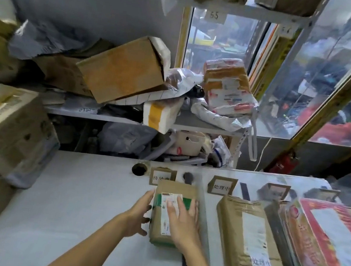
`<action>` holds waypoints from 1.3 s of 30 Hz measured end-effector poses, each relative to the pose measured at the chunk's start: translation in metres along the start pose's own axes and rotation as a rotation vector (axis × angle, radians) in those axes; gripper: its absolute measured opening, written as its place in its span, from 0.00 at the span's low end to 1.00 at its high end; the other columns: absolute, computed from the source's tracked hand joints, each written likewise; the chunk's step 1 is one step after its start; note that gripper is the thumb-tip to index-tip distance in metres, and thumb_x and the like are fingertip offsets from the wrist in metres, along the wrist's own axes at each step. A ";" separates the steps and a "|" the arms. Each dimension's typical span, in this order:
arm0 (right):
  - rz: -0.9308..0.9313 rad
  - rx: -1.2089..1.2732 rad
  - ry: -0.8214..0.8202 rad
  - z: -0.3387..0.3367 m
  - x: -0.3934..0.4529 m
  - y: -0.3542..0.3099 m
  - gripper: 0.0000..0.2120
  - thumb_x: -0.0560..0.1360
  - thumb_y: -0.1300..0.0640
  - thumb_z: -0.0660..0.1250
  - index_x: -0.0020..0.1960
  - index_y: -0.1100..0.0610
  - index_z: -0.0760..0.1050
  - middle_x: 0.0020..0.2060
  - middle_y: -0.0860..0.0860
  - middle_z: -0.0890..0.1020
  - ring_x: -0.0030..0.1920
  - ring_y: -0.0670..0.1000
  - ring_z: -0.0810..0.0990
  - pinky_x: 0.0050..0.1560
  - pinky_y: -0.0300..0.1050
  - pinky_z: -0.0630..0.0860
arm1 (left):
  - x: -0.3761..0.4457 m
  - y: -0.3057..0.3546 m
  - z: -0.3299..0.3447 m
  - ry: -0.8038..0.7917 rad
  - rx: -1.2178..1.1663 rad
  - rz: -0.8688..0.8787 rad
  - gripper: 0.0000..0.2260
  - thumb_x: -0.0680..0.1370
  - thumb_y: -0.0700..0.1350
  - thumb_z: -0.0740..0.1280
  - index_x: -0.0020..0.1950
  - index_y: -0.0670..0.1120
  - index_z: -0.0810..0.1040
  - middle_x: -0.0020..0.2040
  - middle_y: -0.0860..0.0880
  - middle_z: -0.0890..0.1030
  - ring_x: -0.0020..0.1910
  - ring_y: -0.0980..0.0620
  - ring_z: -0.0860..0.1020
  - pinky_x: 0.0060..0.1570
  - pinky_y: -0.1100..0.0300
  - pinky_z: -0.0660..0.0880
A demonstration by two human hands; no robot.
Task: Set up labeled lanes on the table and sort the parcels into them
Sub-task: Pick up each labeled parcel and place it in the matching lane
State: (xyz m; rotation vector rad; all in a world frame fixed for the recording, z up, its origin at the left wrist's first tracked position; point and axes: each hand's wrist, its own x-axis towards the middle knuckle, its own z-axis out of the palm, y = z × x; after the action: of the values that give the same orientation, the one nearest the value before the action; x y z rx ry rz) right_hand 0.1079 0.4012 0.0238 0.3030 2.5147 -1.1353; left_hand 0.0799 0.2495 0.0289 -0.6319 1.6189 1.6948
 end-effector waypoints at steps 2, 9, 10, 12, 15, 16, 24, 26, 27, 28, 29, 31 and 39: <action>0.002 -0.035 -0.055 0.009 0.002 0.009 0.30 0.85 0.36 0.49 0.84 0.44 0.52 0.84 0.50 0.39 0.83 0.52 0.35 0.82 0.57 0.41 | 0.004 -0.003 0.005 0.036 0.009 0.003 0.32 0.79 0.71 0.50 0.81 0.61 0.55 0.83 0.49 0.56 0.79 0.36 0.58 0.72 0.28 0.58; -0.062 -0.106 -0.074 0.022 -0.005 0.003 0.31 0.85 0.37 0.48 0.85 0.46 0.48 0.83 0.50 0.38 0.83 0.53 0.34 0.82 0.55 0.38 | 0.005 -0.013 -0.005 0.089 0.049 0.014 0.32 0.81 0.70 0.50 0.82 0.59 0.54 0.83 0.51 0.54 0.80 0.39 0.58 0.73 0.32 0.60; -0.075 -0.106 -0.067 0.023 -0.004 -0.001 0.31 0.85 0.37 0.49 0.85 0.46 0.48 0.84 0.50 0.39 0.83 0.52 0.35 0.82 0.55 0.38 | 0.001 -0.013 -0.008 0.107 0.071 0.031 0.32 0.81 0.69 0.50 0.83 0.58 0.54 0.83 0.51 0.54 0.80 0.40 0.58 0.74 0.34 0.60; -0.117 -0.126 -0.064 0.027 -0.003 -0.012 0.32 0.85 0.37 0.49 0.85 0.47 0.46 0.84 0.50 0.39 0.83 0.52 0.35 0.82 0.55 0.39 | -0.012 -0.012 -0.016 0.146 0.118 0.087 0.31 0.82 0.68 0.50 0.83 0.57 0.54 0.83 0.52 0.54 0.80 0.43 0.58 0.76 0.38 0.60; -0.214 -0.157 -0.104 0.044 -0.005 -0.039 0.33 0.85 0.36 0.50 0.85 0.47 0.45 0.84 0.51 0.39 0.83 0.53 0.34 0.81 0.55 0.39 | -0.042 -0.015 -0.041 0.268 0.206 0.230 0.28 0.83 0.66 0.50 0.82 0.59 0.53 0.83 0.55 0.49 0.82 0.49 0.51 0.79 0.44 0.53; -0.252 -0.185 -0.117 0.053 -0.008 -0.051 0.34 0.84 0.36 0.50 0.85 0.46 0.44 0.84 0.51 0.38 0.82 0.53 0.34 0.81 0.54 0.38 | -0.055 -0.017 -0.054 0.336 0.258 0.274 0.28 0.84 0.64 0.50 0.82 0.59 0.51 0.83 0.56 0.44 0.82 0.50 0.47 0.79 0.45 0.49; -0.669 -0.358 -0.168 0.155 -0.078 -0.173 0.37 0.83 0.33 0.48 0.84 0.47 0.39 0.82 0.54 0.32 0.80 0.53 0.27 0.78 0.50 0.30 | -0.167 -0.085 -0.207 0.973 0.658 0.340 0.32 0.82 0.67 0.50 0.81 0.62 0.38 0.79 0.58 0.28 0.76 0.54 0.26 0.77 0.44 0.33; -0.742 -0.395 -0.178 0.185 -0.103 -0.198 0.38 0.82 0.32 0.48 0.84 0.46 0.37 0.81 0.54 0.30 0.80 0.53 0.26 0.79 0.51 0.31 | -0.199 -0.108 -0.239 1.070 0.635 0.338 0.33 0.81 0.69 0.49 0.80 0.63 0.38 0.78 0.59 0.28 0.76 0.54 0.25 0.76 0.45 0.32; -0.767 -0.411 -0.183 0.201 -0.116 -0.210 0.38 0.81 0.31 0.47 0.84 0.45 0.37 0.81 0.53 0.29 0.80 0.53 0.26 0.79 0.52 0.31 | -0.216 -0.121 -0.255 1.113 0.631 0.346 0.33 0.80 0.71 0.48 0.80 0.64 0.37 0.78 0.60 0.27 0.76 0.55 0.24 0.76 0.45 0.31; -0.783 -0.422 -0.189 0.218 -0.130 -0.221 0.38 0.81 0.30 0.46 0.84 0.45 0.37 0.80 0.53 0.29 0.80 0.54 0.26 0.79 0.52 0.32 | -0.232 -0.134 -0.269 1.147 0.629 0.353 0.34 0.79 0.71 0.47 0.79 0.64 0.35 0.78 0.60 0.26 0.76 0.56 0.24 0.77 0.44 0.31; -0.793 -0.427 -0.194 0.235 -0.145 -0.232 0.39 0.80 0.29 0.46 0.84 0.44 0.37 0.81 0.53 0.29 0.80 0.54 0.26 0.79 0.52 0.32 | -0.249 -0.147 -0.285 1.173 0.618 0.352 0.34 0.80 0.70 0.47 0.80 0.64 0.36 0.78 0.60 0.27 0.75 0.57 0.23 0.76 0.44 0.30; -0.812 -0.436 -0.205 0.270 -0.176 -0.253 0.39 0.80 0.29 0.45 0.84 0.45 0.38 0.81 0.54 0.30 0.80 0.54 0.26 0.79 0.52 0.31 | -0.281 -0.170 -0.317 1.195 0.581 0.328 0.33 0.81 0.69 0.49 0.82 0.61 0.39 0.79 0.59 0.28 0.75 0.57 0.23 0.75 0.46 0.27; -0.948 -0.468 -0.271 0.396 -0.271 -0.327 0.39 0.80 0.29 0.46 0.84 0.45 0.39 0.82 0.54 0.33 0.80 0.53 0.27 0.79 0.54 0.31 | -0.382 -0.255 -0.431 1.366 0.450 0.317 0.40 0.72 0.75 0.41 0.82 0.61 0.41 0.80 0.58 0.30 0.75 0.57 0.23 0.75 0.45 0.27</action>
State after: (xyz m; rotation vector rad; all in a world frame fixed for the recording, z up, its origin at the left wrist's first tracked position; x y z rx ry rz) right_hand 0.3389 -0.1232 0.1151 -1.1798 2.5700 -0.7083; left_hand 0.4665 -0.2415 0.1098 -1.5115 3.0154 0.9050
